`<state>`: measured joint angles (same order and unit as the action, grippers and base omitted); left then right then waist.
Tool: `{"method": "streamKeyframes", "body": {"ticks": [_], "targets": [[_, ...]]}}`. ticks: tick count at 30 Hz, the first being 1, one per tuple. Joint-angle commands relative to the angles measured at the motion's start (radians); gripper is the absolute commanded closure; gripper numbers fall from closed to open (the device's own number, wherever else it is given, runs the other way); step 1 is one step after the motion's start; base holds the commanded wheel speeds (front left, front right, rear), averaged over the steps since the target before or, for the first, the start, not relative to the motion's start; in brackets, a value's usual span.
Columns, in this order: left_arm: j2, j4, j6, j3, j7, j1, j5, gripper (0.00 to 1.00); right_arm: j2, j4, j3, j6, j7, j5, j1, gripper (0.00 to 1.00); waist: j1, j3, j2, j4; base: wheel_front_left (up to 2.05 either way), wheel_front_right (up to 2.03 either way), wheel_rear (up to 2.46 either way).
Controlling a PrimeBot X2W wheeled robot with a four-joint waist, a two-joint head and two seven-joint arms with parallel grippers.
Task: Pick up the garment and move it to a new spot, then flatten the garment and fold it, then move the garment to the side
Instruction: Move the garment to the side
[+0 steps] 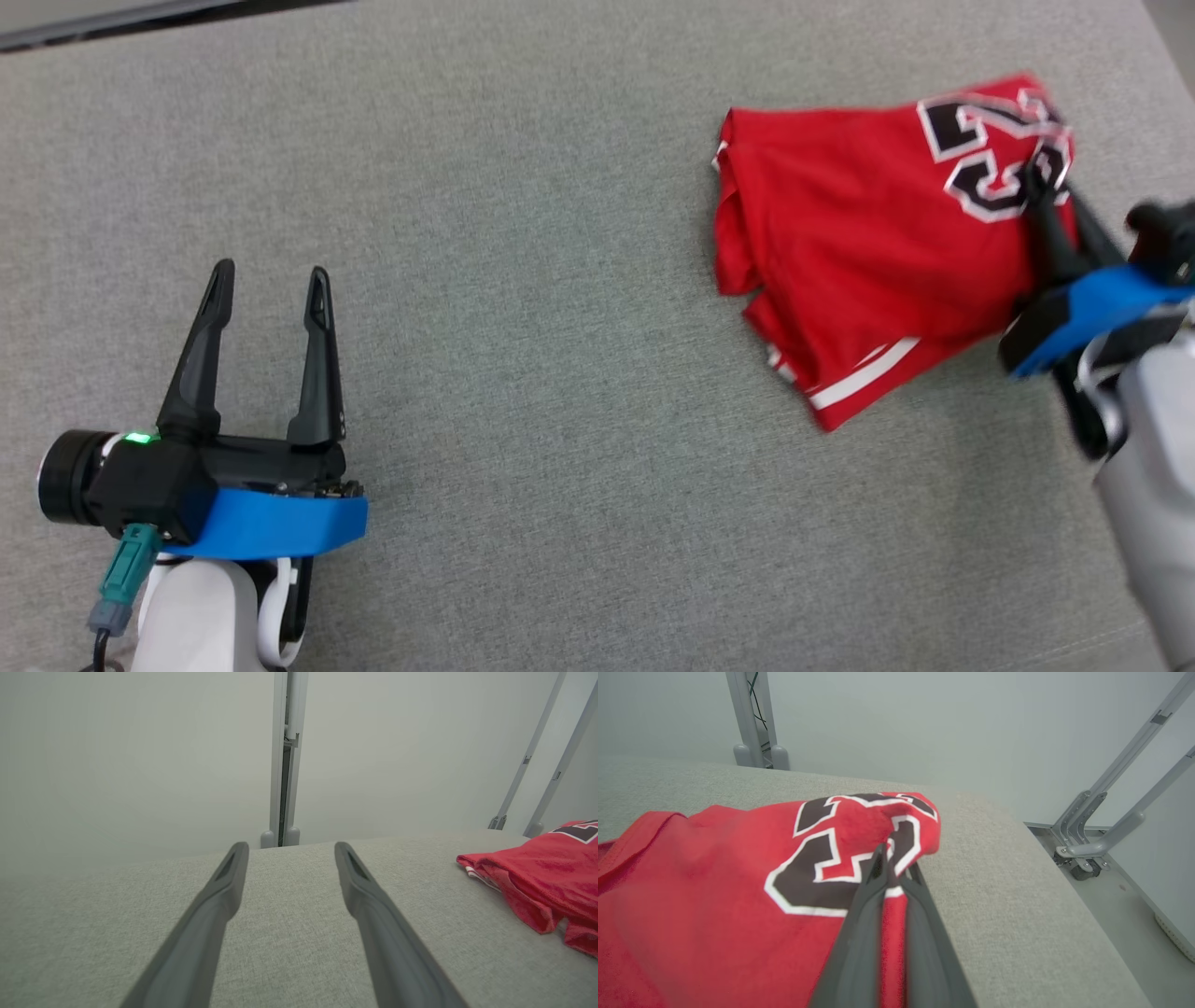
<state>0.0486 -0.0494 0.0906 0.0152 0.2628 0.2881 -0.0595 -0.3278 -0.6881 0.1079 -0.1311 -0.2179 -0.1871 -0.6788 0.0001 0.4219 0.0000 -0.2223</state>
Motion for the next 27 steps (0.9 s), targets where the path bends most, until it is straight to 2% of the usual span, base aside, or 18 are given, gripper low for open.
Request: {"method": "streamKeyframes", "body": {"ticks": [1, 8, 16, 24, 25, 26, 27], "targets": [[0.004, 0.008, 0.004, -0.002, 0.003, 0.017, 0.008, 0.0, -0.023, 0.004, 0.007, 0.001, 0.006, 0.01, -0.046, 1.0, -0.0001, 0.024, 0.0, 0.005, 0.0, 0.0, 0.0], [0.011, 0.033, 0.014, 0.009, 0.003, 0.073, 0.027, 0.0, -0.145, -0.016, -0.004, 0.001, 0.04, 0.014, -0.239, 1.0, -0.0001, 0.128, 0.0, 0.034, 0.0, 0.0, 0.0], [0.02, 0.066, 0.021, 0.03, 0.003, 0.144, 0.039, 0.0, -0.297, -0.116, -0.046, 0.001, 0.058, 0.037, -0.403, 1.0, -0.0001, 0.246, 0.0, 0.076, 0.0, 0.0, 0.0], [0.022, 0.079, 0.021, 0.037, 0.0, 0.176, 0.047, 0.0, -0.355, -0.225, -0.07, 0.001, 0.043, 0.095, -0.495, 1.0, -0.0001, 0.289, 0.0, 0.093, 0.0, 0.0, 0.0], [0.023, 0.08, 0.021, 0.037, 0.0, 0.177, 0.047, 0.0, -0.35, -0.234, -0.067, 0.001, 0.036, 0.104, -0.504, 0.6, -0.0001, 0.29, 0.0, 0.094, 0.0, 0.0, 0.0], [0.024, 0.08, 0.021, 0.036, 0.0, 0.178, 0.047, 0.0, -0.344, -0.244, -0.072, 0.001, 0.03, 0.11, -0.512, 0.04, -0.0001, 0.291, 0.0, 0.094, 0.0, 0.0, 0.0], [0.025, 0.081, 0.021, 0.035, 0.0, 0.178, 0.047, 0.0, -0.338, -0.258, -0.085, 0.001, 0.028, 0.114, -0.52, 0.0, -0.0001, 0.291, 0.0, 0.093, 0.0, 0.0, 0.0]]}}
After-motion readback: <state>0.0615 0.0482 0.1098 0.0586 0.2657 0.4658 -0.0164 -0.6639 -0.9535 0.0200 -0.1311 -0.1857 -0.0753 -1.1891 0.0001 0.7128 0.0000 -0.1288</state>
